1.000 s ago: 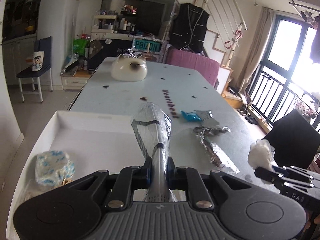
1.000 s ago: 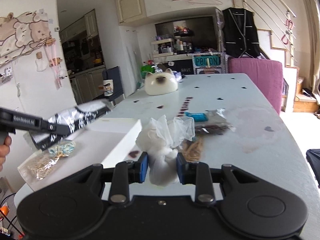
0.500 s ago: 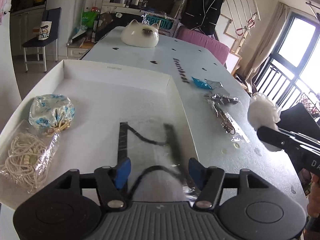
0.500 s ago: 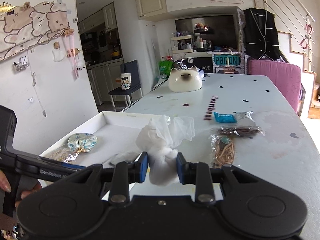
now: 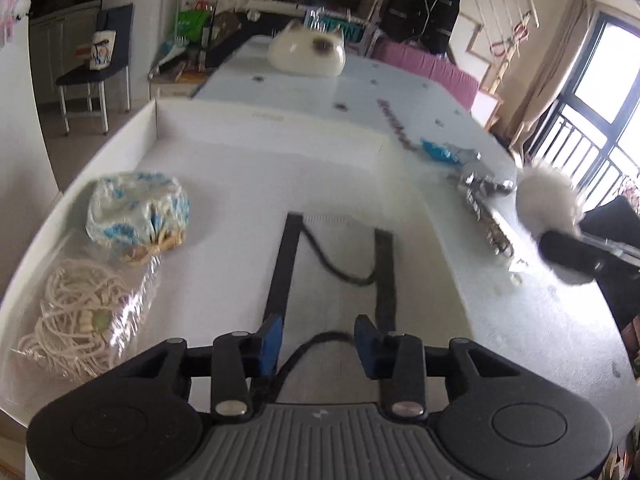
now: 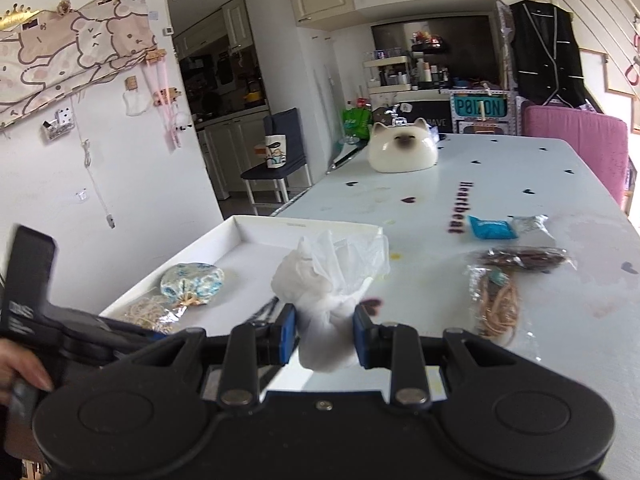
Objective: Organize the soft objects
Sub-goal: 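Open the left tool releasing the mesh in the box while the right tool releases the tissue bundle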
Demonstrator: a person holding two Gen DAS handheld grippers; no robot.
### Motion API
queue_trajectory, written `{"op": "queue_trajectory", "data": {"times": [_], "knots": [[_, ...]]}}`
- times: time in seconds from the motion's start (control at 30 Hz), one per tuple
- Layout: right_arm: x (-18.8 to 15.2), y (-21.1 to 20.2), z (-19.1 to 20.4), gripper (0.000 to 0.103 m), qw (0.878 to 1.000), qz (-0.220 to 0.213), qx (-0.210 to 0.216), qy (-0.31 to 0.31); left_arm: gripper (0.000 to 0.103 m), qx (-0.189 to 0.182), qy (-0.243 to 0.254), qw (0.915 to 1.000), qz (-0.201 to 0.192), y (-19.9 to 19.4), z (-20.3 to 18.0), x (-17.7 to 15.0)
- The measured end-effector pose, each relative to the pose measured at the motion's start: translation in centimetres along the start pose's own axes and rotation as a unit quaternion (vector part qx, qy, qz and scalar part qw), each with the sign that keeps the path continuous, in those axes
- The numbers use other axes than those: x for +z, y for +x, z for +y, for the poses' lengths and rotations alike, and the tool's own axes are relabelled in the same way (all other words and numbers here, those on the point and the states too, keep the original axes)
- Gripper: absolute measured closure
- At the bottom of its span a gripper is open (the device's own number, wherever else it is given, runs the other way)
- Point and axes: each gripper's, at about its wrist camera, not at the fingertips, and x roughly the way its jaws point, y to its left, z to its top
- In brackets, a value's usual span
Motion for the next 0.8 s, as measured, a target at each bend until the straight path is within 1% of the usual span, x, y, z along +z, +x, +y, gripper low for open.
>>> {"op": "queue_trajectory", "data": {"times": [0.07,0.17,0.2,0.27,0.37,0.4,0.57,0.63,0.73,0.8], "knots": [[0.2,0.4,0.6,0.073,1.000,0.001,0.003,-0.005,0.063,-0.011,0.001,0.9997,0.021,0.8,0.0,-0.4],[0.5,0.9,1.1,0.073,1.000,0.004,0.011,-0.006,0.063,-0.025,0.027,0.9991,0.021,0.6,-1.0,-1.5],[0.6,1.2,1.4,0.073,1.000,0.005,0.014,-0.006,0.063,-0.035,0.028,0.9987,0.024,0.5,-1.3,-1.7],[0.8,1.6,1.7,0.073,1.000,0.009,0.024,-0.004,0.063,-0.043,0.033,0.9982,0.025,0.3,-1.7,-1.9],[1.0,2.5,2.5,0.073,0.999,0.020,0.047,0.003,0.063,-0.065,0.021,0.9970,0.038,-0.2,-1.5,-2.3],[1.0,2.9,2.8,0.073,0.998,0.025,0.055,0.007,0.063,-0.068,0.016,0.9969,0.036,-0.5,-1.4,-2.3],[0.7,5.0,4.5,0.073,0.995,0.054,0.082,0.024,0.059,-0.043,0.020,0.9989,-0.008,-3.6,-0.3,-1.8],[0.5,5.8,5.0,0.072,0.993,0.068,0.094,0.035,0.051,-0.033,0.019,0.9989,-0.027,-5.1,0.4,-1.6],[0.0,6.9,5.8,0.072,0.988,0.089,0.114,0.046,0.049,0.002,0.013,0.9974,-0.071,-7.6,1.9,-0.9],[-0.4,7.5,6.5,0.072,0.986,0.103,0.125,0.050,0.049,0.012,0.003,0.9959,-0.090,-8.9,2.9,-0.4]]}}
